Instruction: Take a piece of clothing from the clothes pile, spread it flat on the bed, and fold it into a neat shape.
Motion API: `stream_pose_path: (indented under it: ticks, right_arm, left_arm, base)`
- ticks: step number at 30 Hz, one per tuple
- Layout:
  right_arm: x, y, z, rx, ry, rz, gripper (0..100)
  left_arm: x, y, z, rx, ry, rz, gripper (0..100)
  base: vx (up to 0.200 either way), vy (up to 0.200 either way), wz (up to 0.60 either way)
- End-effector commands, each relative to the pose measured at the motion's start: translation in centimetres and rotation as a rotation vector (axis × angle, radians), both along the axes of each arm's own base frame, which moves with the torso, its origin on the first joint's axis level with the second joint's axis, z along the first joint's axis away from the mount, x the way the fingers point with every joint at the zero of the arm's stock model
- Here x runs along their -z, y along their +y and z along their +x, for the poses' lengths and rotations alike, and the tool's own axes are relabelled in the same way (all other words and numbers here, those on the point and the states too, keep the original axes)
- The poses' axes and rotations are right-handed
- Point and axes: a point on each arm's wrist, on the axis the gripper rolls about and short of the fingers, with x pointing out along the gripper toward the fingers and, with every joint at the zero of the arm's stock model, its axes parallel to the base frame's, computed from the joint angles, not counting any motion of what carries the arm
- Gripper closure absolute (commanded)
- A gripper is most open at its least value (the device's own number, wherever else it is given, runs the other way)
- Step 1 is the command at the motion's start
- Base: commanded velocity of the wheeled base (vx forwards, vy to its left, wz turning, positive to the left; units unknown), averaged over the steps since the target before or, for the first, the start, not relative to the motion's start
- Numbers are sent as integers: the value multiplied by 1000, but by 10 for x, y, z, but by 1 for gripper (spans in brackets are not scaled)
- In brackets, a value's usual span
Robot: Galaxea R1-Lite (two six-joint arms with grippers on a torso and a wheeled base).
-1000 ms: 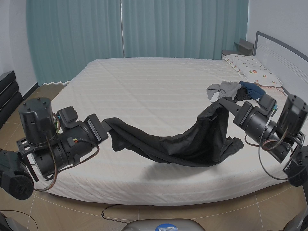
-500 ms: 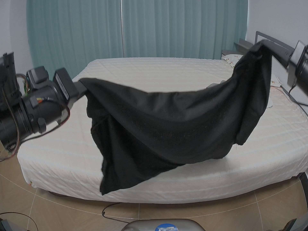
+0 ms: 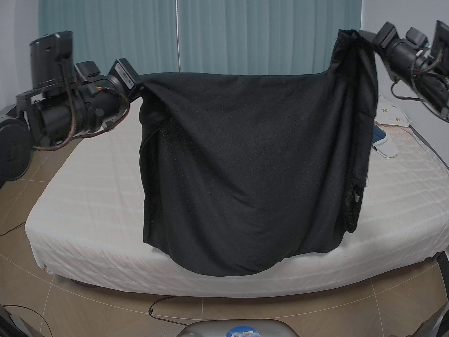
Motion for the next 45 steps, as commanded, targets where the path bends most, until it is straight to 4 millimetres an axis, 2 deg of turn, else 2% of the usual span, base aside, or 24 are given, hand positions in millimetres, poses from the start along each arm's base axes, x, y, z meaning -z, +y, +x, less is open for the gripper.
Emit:
stream_pose_path:
  ticks: [1,10,12,15,16,17,25,28,32,33,34,37,40,45]
  right_arm:
    - [62,17,87,72,53,-15,100]
    - [111,24,120,81,104,-38,100]
    - [127,25,127,83,117,-46,100]
    - [160,29,141,85,173,-65,100]
    - [164,29,143,86,181,-67,100]
    - [182,31,149,86,217,-78,100]
    - [258,28,173,101,363,-119,100]
    - [286,28,178,105,414,-131,100]
    - [306,26,185,128,424,-129,100]
    - [314,25,186,132,437,-134,0]
    - [316,24,186,134,441,-137,0]
    - [334,24,186,131,478,-152,0]
    - [343,21,184,132,503,-161,0]
    - [341,-2,181,166,530,-160,0]
  left_arm:
    - [50,-12,74,-39,113,39,100]
    - [96,-26,117,-50,187,50,100]
    - [106,-28,122,-52,214,37,100]
    - [130,-32,133,-61,276,17,100]
    - [135,-33,135,-62,287,18,100]
    - [150,-35,142,-70,315,27,100]
    - [207,-38,158,-88,418,68,100]
    - [222,-38,164,-93,439,74,100]
    - [238,-35,171,-116,458,85,100]
    - [241,-33,174,-133,460,88,100]
    - [241,-32,175,-137,456,88,0]
    - [251,-27,180,-158,469,92,0]
    - [256,-18,185,-193,471,94,0]
    - [261,0,196,-325,440,115,0]
  base:
    - [200,0,0]
    - [200,0,0]
    - [200,0,0]
    - [200,0,0]
    - [200,0,0]
    - [200,0,0]
    - [0,0,0]
    - [0,0,0]
    - [0,0,0]
    - [0,0,0]
    - [0,0,0]
    - [0,0,0]
    - [0,0,0]
    - [0,0,0]
